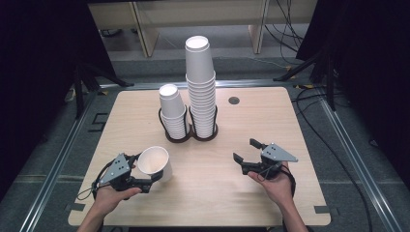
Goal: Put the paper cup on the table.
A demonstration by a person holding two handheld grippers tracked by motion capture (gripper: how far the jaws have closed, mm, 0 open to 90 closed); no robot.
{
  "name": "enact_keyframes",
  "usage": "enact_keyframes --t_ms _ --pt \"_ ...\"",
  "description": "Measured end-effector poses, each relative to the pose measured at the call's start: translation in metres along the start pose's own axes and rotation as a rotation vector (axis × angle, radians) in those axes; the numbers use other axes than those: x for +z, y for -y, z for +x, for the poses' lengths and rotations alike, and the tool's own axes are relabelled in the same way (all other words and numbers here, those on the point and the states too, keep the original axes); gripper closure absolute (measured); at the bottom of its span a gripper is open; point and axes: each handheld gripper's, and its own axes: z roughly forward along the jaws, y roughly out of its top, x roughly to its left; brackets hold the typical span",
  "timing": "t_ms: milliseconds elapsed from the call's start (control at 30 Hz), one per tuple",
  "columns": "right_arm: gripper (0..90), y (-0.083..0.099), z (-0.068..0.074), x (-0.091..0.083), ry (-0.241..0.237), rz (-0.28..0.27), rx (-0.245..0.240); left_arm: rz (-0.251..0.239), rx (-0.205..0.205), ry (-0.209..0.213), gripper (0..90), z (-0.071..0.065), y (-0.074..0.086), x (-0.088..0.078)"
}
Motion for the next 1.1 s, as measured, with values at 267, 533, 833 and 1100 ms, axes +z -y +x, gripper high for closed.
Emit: enact_keyframes --t_ms 267,533,833,1100 --pt "15.3 0.002 -0.004 -0.001 0.047 -0.007 -0.023 0.023 -0.006 -0.036 12.3 -0.001 0.006 -0.001" --pt "15.2 0.002 -0.006 -0.005 0.065 -0.017 -0.051 0.026 0.012 -0.050 12.4 0.000 0.010 -0.005" --pt "15.2 0.003 -0.005 -0.003 0.064 0.006 -0.025 0.070 0.004 -0.095 12.4 0.000 0.016 -0.014" --pt "15.2 0.002 -0.005 -0.002 0.074 -0.011 -0.033 0.075 -0.011 -0.107 12.3 0.003 0.021 -0.012"
